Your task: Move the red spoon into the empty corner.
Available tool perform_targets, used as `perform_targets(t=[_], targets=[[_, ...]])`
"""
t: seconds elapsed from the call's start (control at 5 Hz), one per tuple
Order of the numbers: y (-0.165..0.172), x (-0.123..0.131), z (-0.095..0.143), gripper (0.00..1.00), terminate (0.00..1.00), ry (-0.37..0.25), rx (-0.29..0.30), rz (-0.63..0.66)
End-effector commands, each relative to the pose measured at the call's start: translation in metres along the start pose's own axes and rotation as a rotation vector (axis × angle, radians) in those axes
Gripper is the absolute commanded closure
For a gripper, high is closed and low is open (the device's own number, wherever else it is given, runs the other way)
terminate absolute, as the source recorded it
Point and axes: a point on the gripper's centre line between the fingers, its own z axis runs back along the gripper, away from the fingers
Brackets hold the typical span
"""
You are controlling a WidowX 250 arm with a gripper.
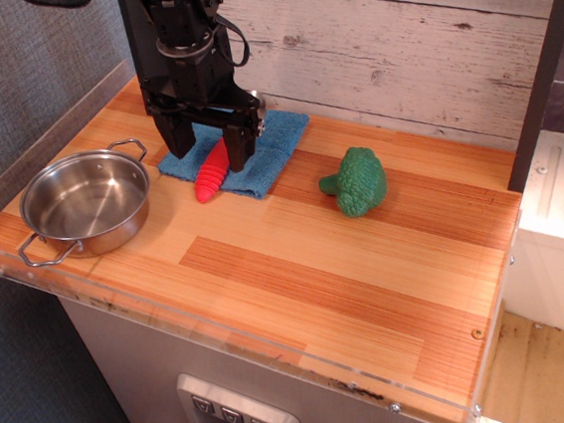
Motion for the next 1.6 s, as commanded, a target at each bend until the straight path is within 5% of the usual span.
perform_targets(t=[0.0,1.2,1.4], targets=[[0.012,0.015,0.009,0.0,0.0,-0.037,0.016,0.025],[0.01,0.017,-0.001,0.0,0.0,-0.015,0.027,0.015],[0.01,0.017,0.002,1.0,0.0,-0.024,0.028,0.005]])
